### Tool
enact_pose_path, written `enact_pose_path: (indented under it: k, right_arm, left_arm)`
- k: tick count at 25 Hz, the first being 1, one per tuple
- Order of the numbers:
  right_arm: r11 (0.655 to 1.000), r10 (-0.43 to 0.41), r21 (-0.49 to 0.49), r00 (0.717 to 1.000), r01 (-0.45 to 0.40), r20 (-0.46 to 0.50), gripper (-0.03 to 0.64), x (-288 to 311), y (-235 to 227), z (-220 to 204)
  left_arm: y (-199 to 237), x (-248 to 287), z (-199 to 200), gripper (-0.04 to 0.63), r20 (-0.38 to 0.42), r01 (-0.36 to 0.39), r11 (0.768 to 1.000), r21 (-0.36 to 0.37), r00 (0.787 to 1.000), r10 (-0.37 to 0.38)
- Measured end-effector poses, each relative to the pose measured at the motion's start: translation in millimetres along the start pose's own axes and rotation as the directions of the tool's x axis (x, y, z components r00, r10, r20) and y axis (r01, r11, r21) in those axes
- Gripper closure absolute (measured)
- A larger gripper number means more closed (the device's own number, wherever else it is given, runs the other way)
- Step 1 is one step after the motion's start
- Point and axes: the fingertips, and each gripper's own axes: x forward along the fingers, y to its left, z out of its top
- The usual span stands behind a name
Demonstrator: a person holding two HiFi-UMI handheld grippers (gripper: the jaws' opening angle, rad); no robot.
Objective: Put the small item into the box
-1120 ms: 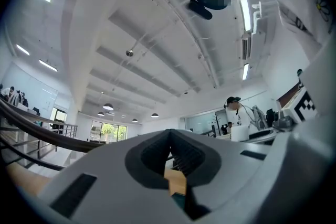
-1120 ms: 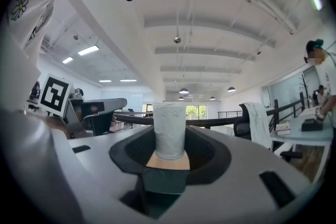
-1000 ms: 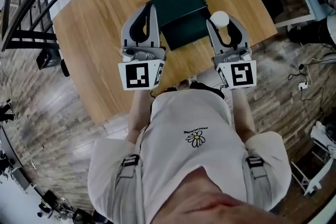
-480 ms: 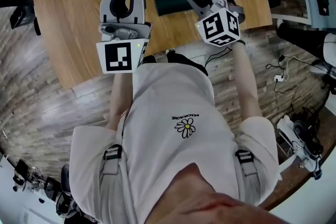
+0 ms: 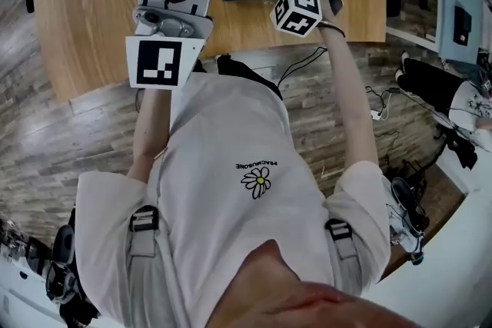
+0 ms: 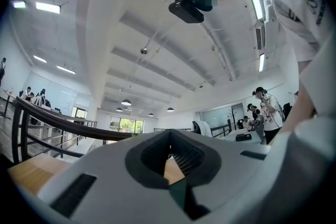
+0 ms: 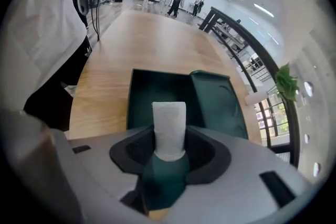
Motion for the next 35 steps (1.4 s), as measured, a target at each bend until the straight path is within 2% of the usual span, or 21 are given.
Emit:
enact_pose_path:
  k: [4, 9, 16, 21, 35]
  right_arm:
    - [0.992, 0.118, -0.029, 0.991, -0.12, -0.065, 0.445, 18, 12, -8]
    - [0.977, 0.21, -0.007, 0.974, -0.211, -0.087, 0.443, 27, 23, -14]
    - [0.967, 0.255, 0.019, 0.964, -0.255, -0.078, 0.442, 35, 21, -14]
    - [0.971, 0.24, 0.03, 0.968, -0.238, -0.078, 0.44, 39, 19, -15]
    - [0.957, 0.285, 0.063, 0.957, -0.281, -0.054, 0.403, 28, 19, -7]
  left_arm:
    - [3, 0, -13, 0.581, -0.015, -0.008, 1.0, -0.01, 1.0, 0.008]
    - [4, -4, -18, 0.58, -0.036, -0.022, 1.0, -0.003, 0.999, 0.022]
    - [18, -1, -18, 0.58, -0.029, -0.059, 0.998, -0.002, 0.998, 0.059]
    - [20, -2, -16, 0.58, -0.02, -0.082, 0.997, 0.012, 0.996, 0.082]
    - [22, -5, -15, 0.58, -0.015, -0.089, 0.996, 0.019, 0.996, 0.089]
